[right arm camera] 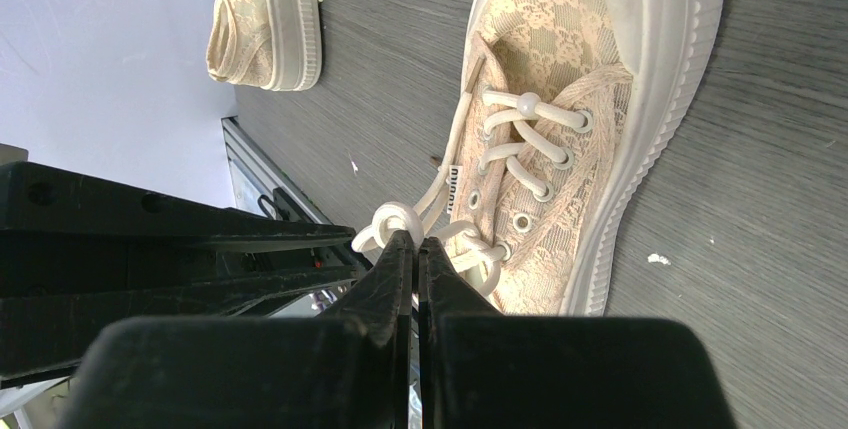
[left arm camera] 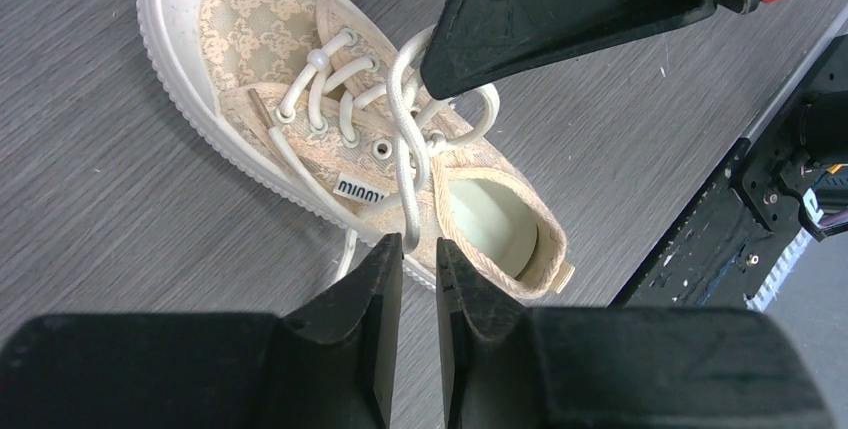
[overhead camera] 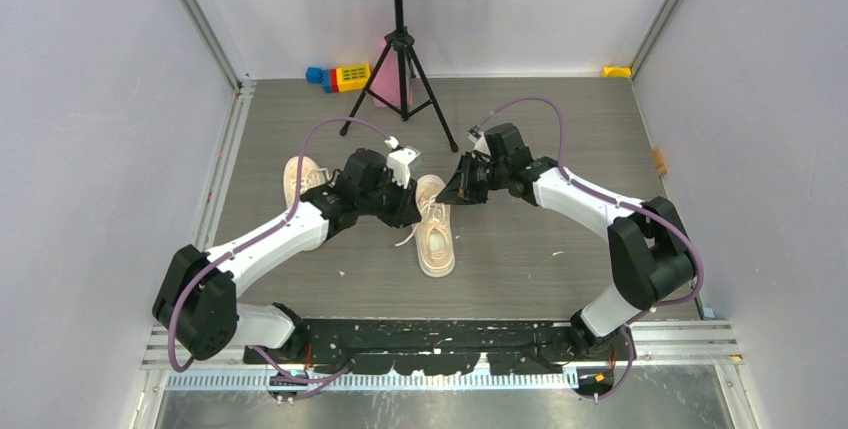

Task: Tie the shoes

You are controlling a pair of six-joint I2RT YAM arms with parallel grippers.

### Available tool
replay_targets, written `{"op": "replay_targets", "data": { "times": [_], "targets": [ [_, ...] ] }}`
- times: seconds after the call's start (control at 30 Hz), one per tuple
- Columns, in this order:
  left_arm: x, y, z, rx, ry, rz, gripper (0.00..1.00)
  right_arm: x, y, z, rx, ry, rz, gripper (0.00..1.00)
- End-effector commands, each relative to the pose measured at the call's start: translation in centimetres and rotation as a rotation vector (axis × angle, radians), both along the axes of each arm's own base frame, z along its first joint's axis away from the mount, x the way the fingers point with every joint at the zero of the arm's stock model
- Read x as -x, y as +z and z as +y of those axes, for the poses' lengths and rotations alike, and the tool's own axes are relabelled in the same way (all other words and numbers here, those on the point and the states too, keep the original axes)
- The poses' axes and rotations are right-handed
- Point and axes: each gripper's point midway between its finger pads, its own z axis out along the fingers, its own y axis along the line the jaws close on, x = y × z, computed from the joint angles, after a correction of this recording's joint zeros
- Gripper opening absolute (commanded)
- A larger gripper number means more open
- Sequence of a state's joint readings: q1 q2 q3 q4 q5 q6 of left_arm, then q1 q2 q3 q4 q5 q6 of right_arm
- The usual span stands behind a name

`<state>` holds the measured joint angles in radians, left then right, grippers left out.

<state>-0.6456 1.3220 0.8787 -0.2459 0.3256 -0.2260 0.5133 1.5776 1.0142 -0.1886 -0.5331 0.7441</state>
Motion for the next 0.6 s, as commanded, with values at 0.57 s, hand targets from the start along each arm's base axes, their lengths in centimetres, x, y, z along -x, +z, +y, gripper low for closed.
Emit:
{"op": "replay_targets", "data": {
  "times": [0.57],
  "targets": [
    [-1.26,1.91,-1.09,0.065,0.013,-0.034,0.22,-0.7,3.18,0.44,-0.056,0.002,-0.077,0.0]
  ]
}}
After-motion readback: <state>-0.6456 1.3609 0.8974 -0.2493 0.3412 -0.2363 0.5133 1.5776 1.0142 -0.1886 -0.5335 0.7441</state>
